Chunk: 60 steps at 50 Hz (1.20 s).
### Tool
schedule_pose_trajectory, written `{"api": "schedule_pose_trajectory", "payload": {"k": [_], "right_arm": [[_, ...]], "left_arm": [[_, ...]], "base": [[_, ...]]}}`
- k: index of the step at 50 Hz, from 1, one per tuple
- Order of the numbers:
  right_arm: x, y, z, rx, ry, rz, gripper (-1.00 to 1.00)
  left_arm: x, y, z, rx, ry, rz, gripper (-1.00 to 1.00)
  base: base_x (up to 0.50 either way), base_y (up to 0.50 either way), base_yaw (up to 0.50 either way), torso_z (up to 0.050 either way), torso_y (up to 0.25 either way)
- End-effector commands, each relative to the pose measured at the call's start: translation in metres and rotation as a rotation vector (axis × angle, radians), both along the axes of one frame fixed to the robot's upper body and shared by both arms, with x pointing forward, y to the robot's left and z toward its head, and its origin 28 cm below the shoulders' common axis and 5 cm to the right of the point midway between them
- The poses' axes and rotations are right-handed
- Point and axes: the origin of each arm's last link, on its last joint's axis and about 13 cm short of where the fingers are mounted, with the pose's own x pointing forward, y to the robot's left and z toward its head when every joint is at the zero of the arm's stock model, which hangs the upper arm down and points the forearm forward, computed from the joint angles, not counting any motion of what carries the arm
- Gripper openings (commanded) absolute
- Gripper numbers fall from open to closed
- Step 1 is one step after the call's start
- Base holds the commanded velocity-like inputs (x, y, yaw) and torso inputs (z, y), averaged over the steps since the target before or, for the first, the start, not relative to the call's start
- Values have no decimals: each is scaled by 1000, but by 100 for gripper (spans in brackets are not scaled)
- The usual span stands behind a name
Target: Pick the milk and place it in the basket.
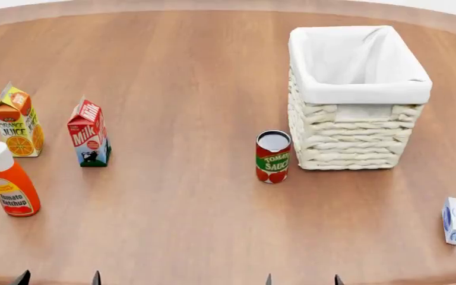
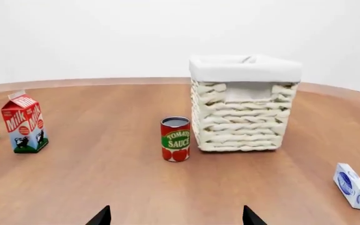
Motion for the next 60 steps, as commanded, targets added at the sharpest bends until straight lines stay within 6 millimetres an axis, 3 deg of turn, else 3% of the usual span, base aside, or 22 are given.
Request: {"api": "schedule_pose_trajectory", "payload": {"k": [1,3,8,10,12,13,17,20,24,30,34,40,60], "right_arm": [[1,-2,7,-3,-8,-2,100],[3,-4,17,0,-28,1,100],[12,-15,60,15,-112,28,100],[16,-31,104,51,-209,18,100],[15,-40,126,52,-252,9,100],[10,-52,154,50,-316,4,100],[-13,-73,204,30,-444,-21,100],[-27,-83,223,22,-495,-43,100],[-60,-102,246,-4,-590,-107,100],[-93,-116,264,1,-666,-163,100],[-103,-121,265,-3,-683,-186,100],[-102,-122,260,-7,-672,-191,100],[-96,-119,256,-35,-656,-163,100]], "left_arm": [[1,0,4,-1,3,3,100],[3,1,9,8,-8,-2,100],[11,11,43,57,-106,-26,100],[15,22,81,71,-224,-13,100],[16,30,101,65,-277,8,100],[15,42,127,68,-355,37,100],[-1,67,175,22,-484,85,100],[-13,79,194,12,-549,120,100],[-43,104,223,-4,-669,170,100],[-63,113,230,12,-711,200,100],[-65,114,231,18,-722,212,100],[-65,114,229,33,-716,215,100],[-62,115,229,44,-707,231,100]], "base": [[0,0,0,0,0],[0,0,0,0,0],[0,0,0,0,0],[0,0,0,0,0],[0,0,0,0,0],[0,0,0,0,0],[0,0,0,0,0],[0,0,0,0,0],[0,0,0,0,0],[0,0,0,0,0],[0,0,0,0,0],[0,60,0,0,0],[0,498,0,0,0]]}}
